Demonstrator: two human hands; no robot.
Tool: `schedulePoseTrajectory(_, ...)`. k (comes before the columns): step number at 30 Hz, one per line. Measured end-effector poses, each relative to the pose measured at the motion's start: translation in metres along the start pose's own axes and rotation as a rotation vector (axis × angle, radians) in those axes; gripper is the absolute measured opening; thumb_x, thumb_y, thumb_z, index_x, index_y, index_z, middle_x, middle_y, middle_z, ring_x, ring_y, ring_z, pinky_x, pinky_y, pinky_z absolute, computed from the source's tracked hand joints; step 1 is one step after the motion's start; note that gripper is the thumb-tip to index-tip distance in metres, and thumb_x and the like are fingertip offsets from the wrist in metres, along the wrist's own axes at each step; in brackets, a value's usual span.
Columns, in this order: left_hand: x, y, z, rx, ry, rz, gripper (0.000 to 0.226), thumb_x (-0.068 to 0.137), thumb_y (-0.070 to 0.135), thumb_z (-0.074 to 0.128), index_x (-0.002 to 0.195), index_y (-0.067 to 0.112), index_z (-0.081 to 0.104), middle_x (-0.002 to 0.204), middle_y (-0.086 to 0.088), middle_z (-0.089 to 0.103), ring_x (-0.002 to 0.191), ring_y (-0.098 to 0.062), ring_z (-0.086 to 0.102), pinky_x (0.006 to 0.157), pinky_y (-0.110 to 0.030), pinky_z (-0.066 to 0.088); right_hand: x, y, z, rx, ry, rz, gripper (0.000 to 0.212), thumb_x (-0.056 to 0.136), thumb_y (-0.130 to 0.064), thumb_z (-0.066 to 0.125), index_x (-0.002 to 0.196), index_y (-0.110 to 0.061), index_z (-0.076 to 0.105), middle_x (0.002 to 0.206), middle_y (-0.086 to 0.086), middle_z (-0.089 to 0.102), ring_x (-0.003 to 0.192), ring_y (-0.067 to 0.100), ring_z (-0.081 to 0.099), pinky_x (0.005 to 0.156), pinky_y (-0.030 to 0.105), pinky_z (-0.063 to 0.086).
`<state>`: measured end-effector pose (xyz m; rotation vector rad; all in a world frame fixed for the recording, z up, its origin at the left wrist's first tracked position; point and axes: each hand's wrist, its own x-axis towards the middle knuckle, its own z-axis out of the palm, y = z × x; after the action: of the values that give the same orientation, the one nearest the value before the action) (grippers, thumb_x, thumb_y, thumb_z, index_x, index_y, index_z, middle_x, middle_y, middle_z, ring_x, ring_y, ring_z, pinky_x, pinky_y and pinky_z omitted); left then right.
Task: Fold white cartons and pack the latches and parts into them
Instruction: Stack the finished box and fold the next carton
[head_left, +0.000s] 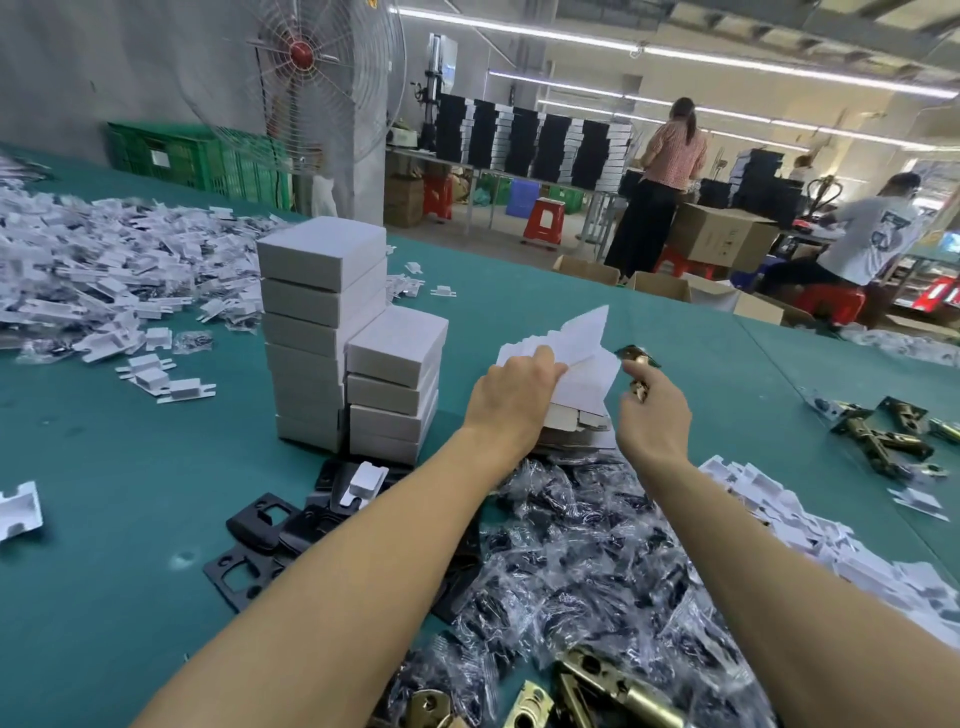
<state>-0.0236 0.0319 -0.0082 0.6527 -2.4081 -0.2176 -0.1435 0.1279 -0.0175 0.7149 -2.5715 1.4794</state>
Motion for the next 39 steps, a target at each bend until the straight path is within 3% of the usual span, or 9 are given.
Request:
schedulePoseTrajectory(11,-0.006,-0.026,-0.01,-0.265,0.196,-0.266,0.021,0.108,0.022,0.033,0.094,0.009,0.044,0.085,-0.011,0.058,0.078,-0.036,0.053,0.063,-0.042,0.036,0.0,-0.021,0.033,-0.198,-0.152,-0.187,0.053,0.089,0.01,0.042,0.128,-0.016,0.066,0.132,0.016,0.061,0.12,0.036,0.055,0.1,0.039,0.045)
schedulePoseTrajectory(17,-0.014,-0.028,-0.017,-0.518,0.52,-0.381,0.021,0.105,0.014,0.036,0.084,0.014,0.037,0.076,0.003,0.042,0.064,-0.003,0.035,0.058,-0.03,0.019,-0.004,-0.025,0.038,-0.463,-0.229,-0.245,0.038,0.099,-0.018,0.044,0.128,-0.033,0.064,0.133,0.01,0.06,0.118,0.038,0.053,0.094,0.042,0.044)
schedulePoseTrajectory(20,-0.02,-0.021,-0.03,-0.533,0.612,-0.299,0.018,0.104,0.016,0.036,0.089,0.01,0.044,0.089,-0.004,0.051,0.066,-0.01,0.04,0.06,-0.028,0.028,-0.005,-0.03,0.037,-0.584,-0.336,-0.249,0.037,0.098,-0.028,0.038,0.124,-0.037,0.062,0.135,0.01,0.057,0.12,0.039,0.048,0.093,0.044,0.04)
schedulePoseTrajectory(23,-0.035,-0.016,-0.036,-0.417,0.594,-0.118,0.023,0.103,0.017,0.038,0.094,0.001,0.051,0.089,-0.012,0.056,0.067,-0.025,0.051,0.054,-0.034,0.039,-0.001,-0.036,0.029,-0.314,-0.404,-0.19,0.04,0.1,-0.016,0.04,0.136,-0.018,0.058,0.139,0.02,0.053,0.127,0.038,0.046,0.101,0.042,0.041)
schedulePoseTrajectory(25,-0.045,-0.016,-0.037,-0.339,0.599,-0.025,0.026,0.102,0.017,0.037,0.092,-0.001,0.053,0.084,-0.011,0.056,0.06,-0.021,0.051,0.048,-0.028,0.036,-0.006,-0.043,0.017,-0.018,-0.171,-0.082,0.03,0.098,-0.007,0.039,0.112,0.001,0.064,0.118,0.025,0.063,0.101,0.037,0.056,0.081,0.038,0.044)
schedulePoseTrajectory(27,-0.053,-0.018,-0.037,-0.289,0.594,0.026,0.019,0.1,0.011,0.042,0.09,0.0,0.053,0.078,-0.008,0.054,0.055,-0.015,0.045,0.045,-0.019,0.031,-0.016,-0.052,0.002,0.362,-0.015,0.13,0.029,0.097,-0.011,0.035,0.094,-0.004,0.063,0.103,0.021,0.066,0.079,0.031,0.059,0.068,0.034,0.043)
schedulePoseTrajectory(34,-0.077,-0.027,-0.024,0.083,0.56,0.399,0.029,0.082,-0.006,0.071,0.095,0.01,0.05,0.079,-0.005,0.065,0.062,-0.016,0.062,0.032,-0.026,0.045,-0.071,-0.054,-0.054,1.02,-0.241,0.508,0.082,0.082,-0.085,0.037,0.127,-0.018,0.052,0.11,0.019,0.066,0.089,0.039,0.072,0.073,0.053,0.061)
schedulePoseTrajectory(36,-0.078,-0.029,-0.029,0.136,0.5,0.533,0.029,0.082,-0.008,0.062,0.095,0.013,0.048,0.086,-0.003,0.068,0.074,-0.017,0.065,0.036,-0.027,0.048,-0.083,-0.05,-0.06,1.135,-0.288,0.502,0.069,0.086,-0.075,0.046,0.123,-0.018,0.06,0.112,0.019,0.067,0.09,0.038,0.073,0.072,0.051,0.061)
schedulePoseTrajectory(39,-0.081,-0.024,-0.04,0.182,0.32,0.72,0.007,0.09,0.007,0.057,0.091,0.014,0.058,0.092,0.0,0.07,0.088,-0.019,0.067,0.052,-0.029,0.053,-0.093,-0.05,-0.057,0.988,-0.188,0.462,0.02,0.102,-0.022,0.048,0.117,-0.013,0.058,0.112,0.013,0.067,0.091,0.031,0.067,0.073,0.045,0.058)
